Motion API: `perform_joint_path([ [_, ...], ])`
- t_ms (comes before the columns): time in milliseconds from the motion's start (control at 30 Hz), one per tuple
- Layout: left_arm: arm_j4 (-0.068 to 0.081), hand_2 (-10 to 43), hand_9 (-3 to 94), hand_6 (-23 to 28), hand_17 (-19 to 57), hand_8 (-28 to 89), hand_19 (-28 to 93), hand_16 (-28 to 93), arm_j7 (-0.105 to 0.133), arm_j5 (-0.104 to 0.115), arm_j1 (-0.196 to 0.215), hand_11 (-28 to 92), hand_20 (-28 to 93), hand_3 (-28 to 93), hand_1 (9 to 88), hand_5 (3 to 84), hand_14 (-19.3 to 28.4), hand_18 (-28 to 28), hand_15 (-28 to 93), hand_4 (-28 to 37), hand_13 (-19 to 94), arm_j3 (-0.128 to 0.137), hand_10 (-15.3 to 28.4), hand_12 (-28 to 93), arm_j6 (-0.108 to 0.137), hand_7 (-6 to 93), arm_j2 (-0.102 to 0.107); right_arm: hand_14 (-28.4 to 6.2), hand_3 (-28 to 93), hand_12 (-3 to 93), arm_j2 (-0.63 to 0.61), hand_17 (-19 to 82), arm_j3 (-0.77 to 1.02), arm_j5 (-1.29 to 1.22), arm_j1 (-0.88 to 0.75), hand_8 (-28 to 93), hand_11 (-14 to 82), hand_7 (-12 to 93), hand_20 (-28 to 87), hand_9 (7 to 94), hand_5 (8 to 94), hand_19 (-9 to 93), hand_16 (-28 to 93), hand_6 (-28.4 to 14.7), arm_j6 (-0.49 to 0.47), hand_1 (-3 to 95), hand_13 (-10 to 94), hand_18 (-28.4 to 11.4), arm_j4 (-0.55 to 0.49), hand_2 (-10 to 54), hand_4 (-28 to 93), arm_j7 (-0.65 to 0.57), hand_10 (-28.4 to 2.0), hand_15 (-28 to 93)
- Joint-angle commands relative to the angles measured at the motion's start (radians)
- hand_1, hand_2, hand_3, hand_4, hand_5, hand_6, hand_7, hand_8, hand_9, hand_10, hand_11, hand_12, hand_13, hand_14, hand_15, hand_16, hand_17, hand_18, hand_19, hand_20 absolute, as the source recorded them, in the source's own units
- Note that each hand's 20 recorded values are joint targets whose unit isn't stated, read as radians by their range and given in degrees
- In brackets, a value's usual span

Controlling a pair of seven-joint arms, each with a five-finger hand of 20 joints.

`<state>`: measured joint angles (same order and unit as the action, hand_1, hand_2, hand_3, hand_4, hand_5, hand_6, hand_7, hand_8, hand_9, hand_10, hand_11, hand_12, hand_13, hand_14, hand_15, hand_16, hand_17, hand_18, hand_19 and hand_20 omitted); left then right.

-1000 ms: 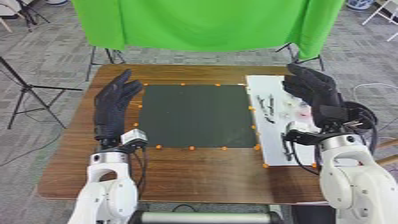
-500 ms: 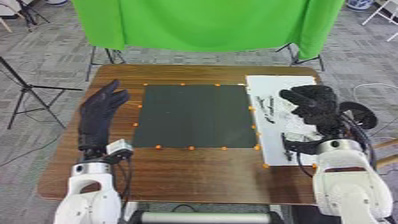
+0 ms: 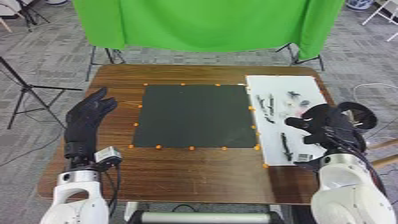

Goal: Arrange flowers

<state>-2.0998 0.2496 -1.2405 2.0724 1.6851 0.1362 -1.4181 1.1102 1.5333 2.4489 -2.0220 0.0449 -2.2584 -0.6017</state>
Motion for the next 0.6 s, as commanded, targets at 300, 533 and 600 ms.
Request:
perform_joint_path([
  [300, -0.015, -5.0, 50.4, 4.1, 11.2, -7, 12, -2, -0.005, -0.005, 0.026, 21, 20, 66, 30.2, 49.9, 18.7, 12.3, 23, -21.7, 41, 0.013, 14.8, 12, 0.007, 10.7, -0.001, -9.5, 70, 24.5, -0.038, 45, -0.063, 0.021, -0.012, -8, 25.4, 20, 47, 76.7, 69.0, 83, 29, -2.6, -0.135, 34.7, 75, -19.1, 0.031, -9.5, -25, -0.136, -13.9, 55],
  [533, -0.015, -5.0, 50.4, 4.2, 11.2, -7, 12, -2, -0.010, -0.005, 0.027, 21, 20, 66, 30.1, 49.9, 18.7, 12.3, 23, -22.0, 40, 0.011, 14.9, 12, -0.001, 10.7, -0.003, -8.0, 69, 24.0, -0.039, 48, -0.092, 0.038, -0.010, -8, 24.6, 19, 45, 78.4, 69.9, 86, 30, -2.8, -0.134, 35.4, 78, -18.3, 0.067, -9.5, -24, -0.164, -13.8, 55],
  [600, -0.016, -5.0, 50.3, 4.2, 11.2, -7, 12, -2, -0.011, -0.005, 0.030, 21, 20, 66, 30.0, 49.9, 18.7, 12.3, 23, -22.0, 40, 0.011, 14.9, 12, -0.002, 10.7, -0.004, -7.9, 69, 23.9, -0.040, 48, -0.096, 0.037, -0.012, -8, 24.4, 19, 45, 78.6, 69.9, 86, 30, -2.8, -0.144, 35.3, 78, -18.3, 0.074, -9.5, -23, -0.172, -13.8, 55],
])
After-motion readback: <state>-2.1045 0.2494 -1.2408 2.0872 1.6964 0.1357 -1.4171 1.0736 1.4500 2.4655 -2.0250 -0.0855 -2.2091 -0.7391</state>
